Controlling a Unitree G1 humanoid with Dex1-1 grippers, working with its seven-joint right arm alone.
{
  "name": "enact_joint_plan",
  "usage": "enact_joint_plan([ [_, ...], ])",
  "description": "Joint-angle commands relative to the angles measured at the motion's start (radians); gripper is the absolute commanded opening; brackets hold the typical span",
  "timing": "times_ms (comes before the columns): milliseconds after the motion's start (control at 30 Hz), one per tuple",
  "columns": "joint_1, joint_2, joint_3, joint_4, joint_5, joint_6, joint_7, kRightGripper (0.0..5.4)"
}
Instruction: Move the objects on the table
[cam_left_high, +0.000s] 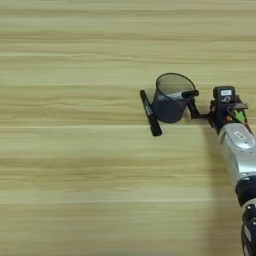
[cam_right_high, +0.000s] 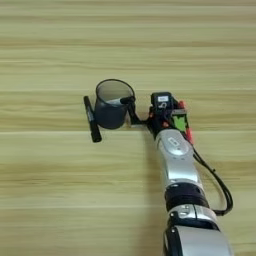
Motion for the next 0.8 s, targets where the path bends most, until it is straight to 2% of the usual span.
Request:
enact_joint_plan([
  [33, -0.061, -0.029, -0.008, -0.041, 0.003, -0.004, -0.002, 5.38],
  [300, -0.057, -0.045, -0.029, -0.049, 0.008, 0.002, -0.018, 5.38],
  [433, -0.03, -0.055, -0.052, -0.081, 0.013, 0.007, -0.023, 5.38],
  [600, 0.018, -0.056, -0.066, -0.167, 0.017, 0.031, -0.024, 5.38],
  [800, 0.147, -0.023, -0.061, -0.399, 0.02, 0.096, -0.029, 5.38],
])
